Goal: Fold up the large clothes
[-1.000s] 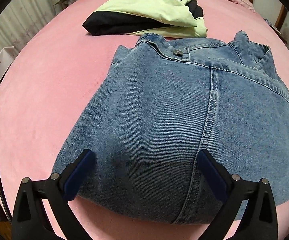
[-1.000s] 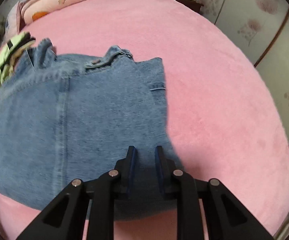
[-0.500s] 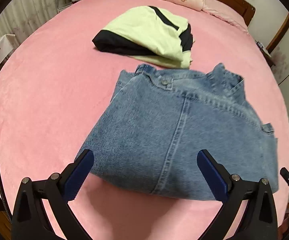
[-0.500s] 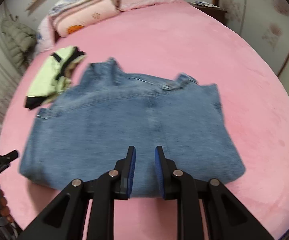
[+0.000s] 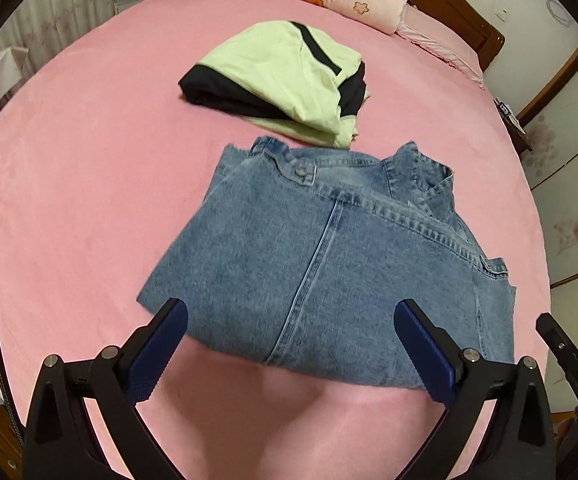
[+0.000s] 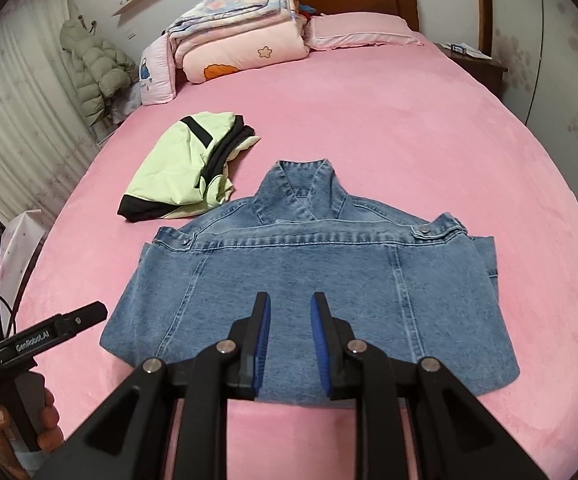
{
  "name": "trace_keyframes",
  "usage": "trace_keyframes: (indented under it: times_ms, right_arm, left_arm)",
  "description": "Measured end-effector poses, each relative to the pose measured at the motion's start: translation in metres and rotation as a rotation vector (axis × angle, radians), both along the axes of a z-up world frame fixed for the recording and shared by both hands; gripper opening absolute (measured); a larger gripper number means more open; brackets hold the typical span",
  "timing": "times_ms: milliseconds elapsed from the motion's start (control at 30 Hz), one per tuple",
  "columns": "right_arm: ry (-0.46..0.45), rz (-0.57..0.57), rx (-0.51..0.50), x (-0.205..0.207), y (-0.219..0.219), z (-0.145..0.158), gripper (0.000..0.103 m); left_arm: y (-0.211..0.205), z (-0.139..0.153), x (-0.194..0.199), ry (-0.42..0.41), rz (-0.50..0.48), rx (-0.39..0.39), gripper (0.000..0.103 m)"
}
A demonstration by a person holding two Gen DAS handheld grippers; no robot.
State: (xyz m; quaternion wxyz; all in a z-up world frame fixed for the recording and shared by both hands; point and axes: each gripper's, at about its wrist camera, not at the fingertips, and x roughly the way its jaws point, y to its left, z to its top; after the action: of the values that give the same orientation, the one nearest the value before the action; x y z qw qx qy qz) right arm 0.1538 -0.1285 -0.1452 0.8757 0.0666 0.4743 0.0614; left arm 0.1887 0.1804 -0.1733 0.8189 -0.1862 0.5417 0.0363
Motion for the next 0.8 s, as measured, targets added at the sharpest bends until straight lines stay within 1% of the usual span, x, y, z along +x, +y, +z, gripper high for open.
trace_keyframes:
  times_ms: [100,267,367,467,500,633,733,800]
  right_arm:
    - [0.017,0.004,0.012,-0.001,0.007,-0.011,0.021]
    - [0.04,-0.01,0.006,-0.004,0.015,-0.034,0.022]
    - [0.061,-0.015,0.008,-0.008,0.019,-0.052,0.029]
    - [0.082,-0.022,0.012,-0.011,0.023,-0.068,0.03]
    - [0.087,-0.021,0.004,-0.011,0.025,-0.074,0.03]
    - [0.087,-0.008,-0.017,-0.011,0.034,-0.087,0.03]
    - [0.079,0.011,-0.025,-0.01,0.041,-0.091,0.03]
    - [0.082,0.028,-0.02,-0.008,0.044,-0.094,0.03]
  left_arm:
    - [0.004,-0.016,-0.007,0.028,0.014,-0.025,0.103]
    - [0.014,-0.05,-0.021,0.057,0.054,-0.118,0.103]
    - [0.018,-0.072,-0.028,0.068,0.073,-0.155,0.103]
    - [0.023,-0.094,-0.031,0.07,0.082,-0.198,0.102]
    - [0.026,-0.102,-0.031,0.064,0.088,-0.227,0.102]
    - [0.035,-0.126,-0.029,0.042,0.114,-0.303,0.102]
    - [0.041,-0.142,-0.025,0.005,0.134,-0.363,0.102]
    - [0.044,-0.147,-0.022,-0.04,0.138,-0.399,0.102]
